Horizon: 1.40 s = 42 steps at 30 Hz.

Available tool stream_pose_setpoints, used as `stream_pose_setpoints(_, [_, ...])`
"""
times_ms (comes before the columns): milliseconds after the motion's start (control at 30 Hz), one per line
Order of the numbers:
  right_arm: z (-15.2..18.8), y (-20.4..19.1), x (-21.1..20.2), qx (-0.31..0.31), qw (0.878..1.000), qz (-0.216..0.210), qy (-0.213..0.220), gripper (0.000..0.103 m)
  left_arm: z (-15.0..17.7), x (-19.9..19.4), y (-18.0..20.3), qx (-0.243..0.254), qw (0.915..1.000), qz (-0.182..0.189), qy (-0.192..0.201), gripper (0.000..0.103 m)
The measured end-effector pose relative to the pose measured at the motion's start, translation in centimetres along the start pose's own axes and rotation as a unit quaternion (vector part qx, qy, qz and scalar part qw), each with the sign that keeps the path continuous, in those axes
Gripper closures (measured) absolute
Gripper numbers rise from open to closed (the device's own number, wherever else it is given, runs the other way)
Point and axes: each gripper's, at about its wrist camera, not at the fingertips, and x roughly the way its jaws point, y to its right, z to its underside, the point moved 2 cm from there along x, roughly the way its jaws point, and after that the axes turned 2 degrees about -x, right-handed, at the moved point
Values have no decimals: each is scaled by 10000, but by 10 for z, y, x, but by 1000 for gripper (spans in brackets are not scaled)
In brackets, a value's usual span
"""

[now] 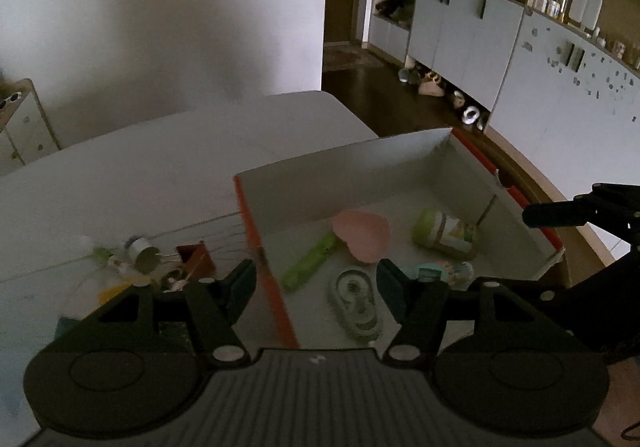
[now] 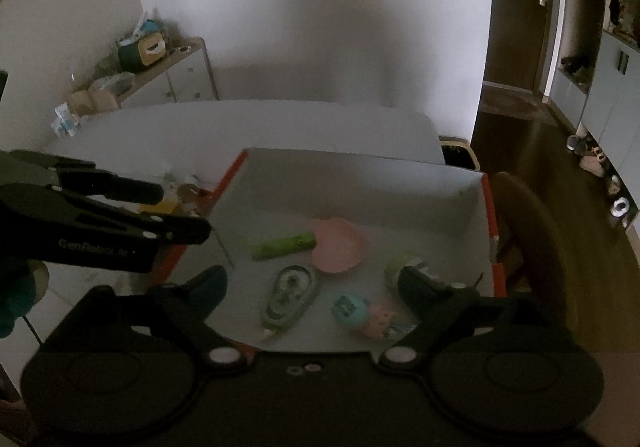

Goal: Organize rigid objects
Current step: 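Withdraw both grippers from the box back toward the mat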

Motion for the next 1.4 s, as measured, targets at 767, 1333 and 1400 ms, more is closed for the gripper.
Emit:
stream_pose_setpoints(767, [-15, -115, 21, 460, 9986, 225, 163, 5, 39, -33, -127, 82, 9986, 444, 269, 9])
stream_pose_setpoints(1333, [-56, -175, 97, 713, 9965, 394, -173, 9, 57, 19, -208, -202, 9992, 128, 333, 9])
stream_pose_setpoints(1400, [-61, -178, 109, 768, 9960, 390, -253, 13, 59, 29, -212, -239, 9991, 90, 346, 9])
